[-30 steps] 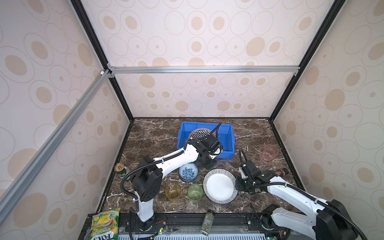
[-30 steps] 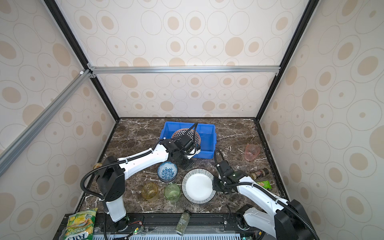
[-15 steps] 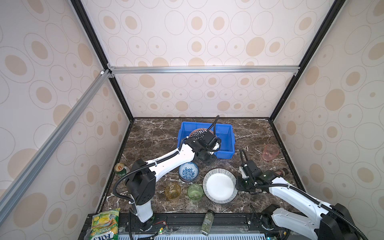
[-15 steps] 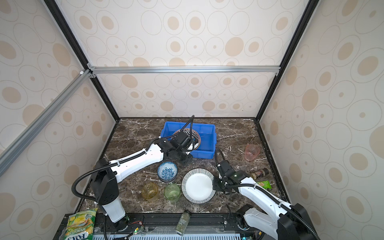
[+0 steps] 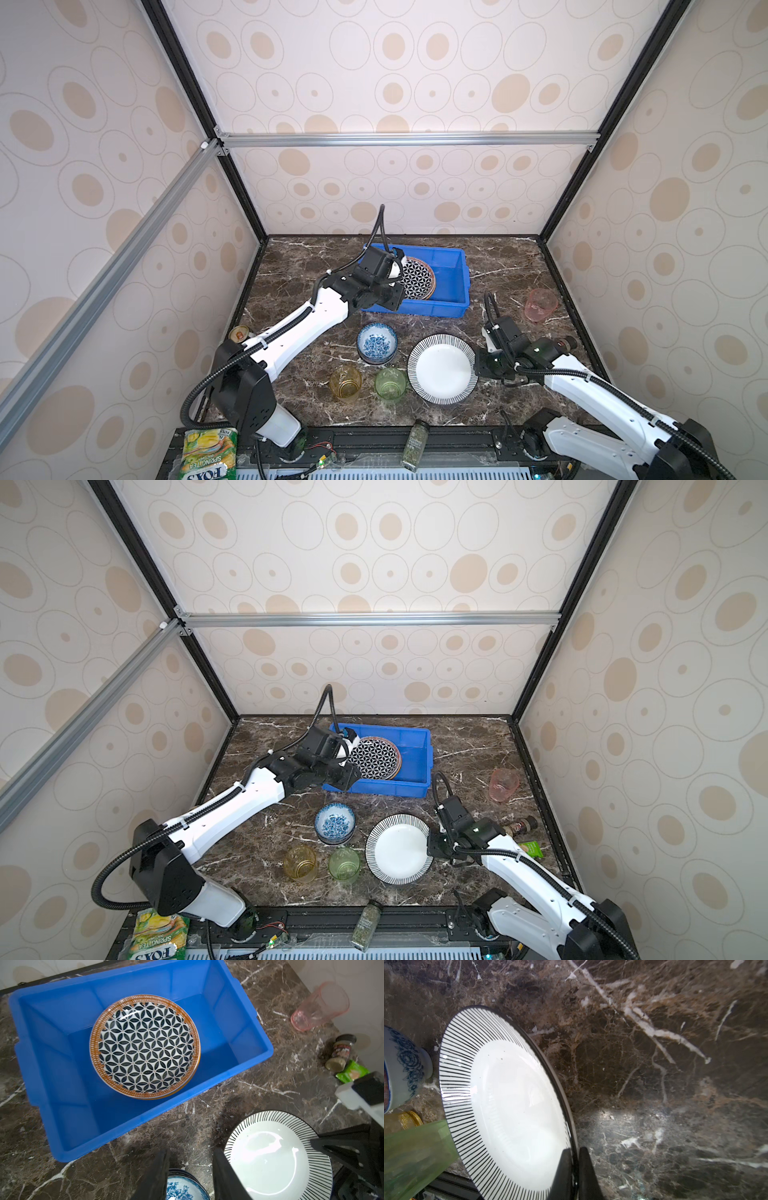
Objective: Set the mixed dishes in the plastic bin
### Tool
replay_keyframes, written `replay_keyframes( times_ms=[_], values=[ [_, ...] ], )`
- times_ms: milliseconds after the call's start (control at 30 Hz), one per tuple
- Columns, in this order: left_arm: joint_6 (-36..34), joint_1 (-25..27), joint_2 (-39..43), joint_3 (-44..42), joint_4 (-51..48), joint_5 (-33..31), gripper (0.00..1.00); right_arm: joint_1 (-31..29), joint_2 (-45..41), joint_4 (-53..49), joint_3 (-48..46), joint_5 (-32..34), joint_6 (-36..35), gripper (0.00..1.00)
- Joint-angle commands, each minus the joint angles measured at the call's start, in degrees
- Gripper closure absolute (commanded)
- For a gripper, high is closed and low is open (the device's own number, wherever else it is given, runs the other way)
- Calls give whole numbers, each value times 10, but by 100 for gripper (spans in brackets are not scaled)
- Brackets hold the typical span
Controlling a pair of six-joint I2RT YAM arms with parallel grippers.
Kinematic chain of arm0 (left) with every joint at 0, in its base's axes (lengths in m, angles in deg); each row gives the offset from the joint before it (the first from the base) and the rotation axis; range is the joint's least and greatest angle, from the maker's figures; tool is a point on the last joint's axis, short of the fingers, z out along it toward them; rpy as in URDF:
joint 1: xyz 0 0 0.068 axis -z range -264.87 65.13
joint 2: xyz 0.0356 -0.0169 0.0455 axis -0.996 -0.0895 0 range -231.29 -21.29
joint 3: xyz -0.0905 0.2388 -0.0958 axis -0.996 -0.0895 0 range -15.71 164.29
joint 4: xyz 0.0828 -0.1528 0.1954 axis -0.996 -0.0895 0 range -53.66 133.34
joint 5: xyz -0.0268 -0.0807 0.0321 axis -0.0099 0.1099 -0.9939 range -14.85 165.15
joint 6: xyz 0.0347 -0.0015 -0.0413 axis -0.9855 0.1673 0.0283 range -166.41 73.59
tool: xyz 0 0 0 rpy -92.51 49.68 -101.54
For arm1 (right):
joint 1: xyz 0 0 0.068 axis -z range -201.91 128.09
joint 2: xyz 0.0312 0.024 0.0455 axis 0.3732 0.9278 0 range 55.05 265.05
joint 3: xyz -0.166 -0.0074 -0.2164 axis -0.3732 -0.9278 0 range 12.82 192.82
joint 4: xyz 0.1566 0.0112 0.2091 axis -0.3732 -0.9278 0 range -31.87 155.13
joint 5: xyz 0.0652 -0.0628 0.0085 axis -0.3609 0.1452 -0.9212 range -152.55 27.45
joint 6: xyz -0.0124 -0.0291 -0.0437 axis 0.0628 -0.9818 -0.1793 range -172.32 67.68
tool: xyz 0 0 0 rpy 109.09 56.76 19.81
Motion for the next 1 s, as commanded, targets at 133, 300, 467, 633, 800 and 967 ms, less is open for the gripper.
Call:
replay_keyframes(
  times_ms=[133, 300, 467, 633, 800, 967],
  values=[
    [28, -30, 45, -27, 40, 25, 63, 1, -2, -43, 34, 45, -17, 100],
    [27, -44, 52, -38, 49, 37, 63, 1, -9, -45, 48, 45, -27, 100],
    [27, -57, 55, -47, 56, 46, 63, 1, -15, -61, 69, 60, -40, 100],
    [33, -67, 58, -54, 65, 56, 63, 1, -18, -69, 84, 67, -51, 100],
    [34, -76, 62, -66, 75, 67, 63, 1, -19, -82, 111, 77, -64, 100],
    [42, -96, 69, -82, 90, 83, 63, 1, -24, -89, 138, 91, -74, 100]
  ],
)
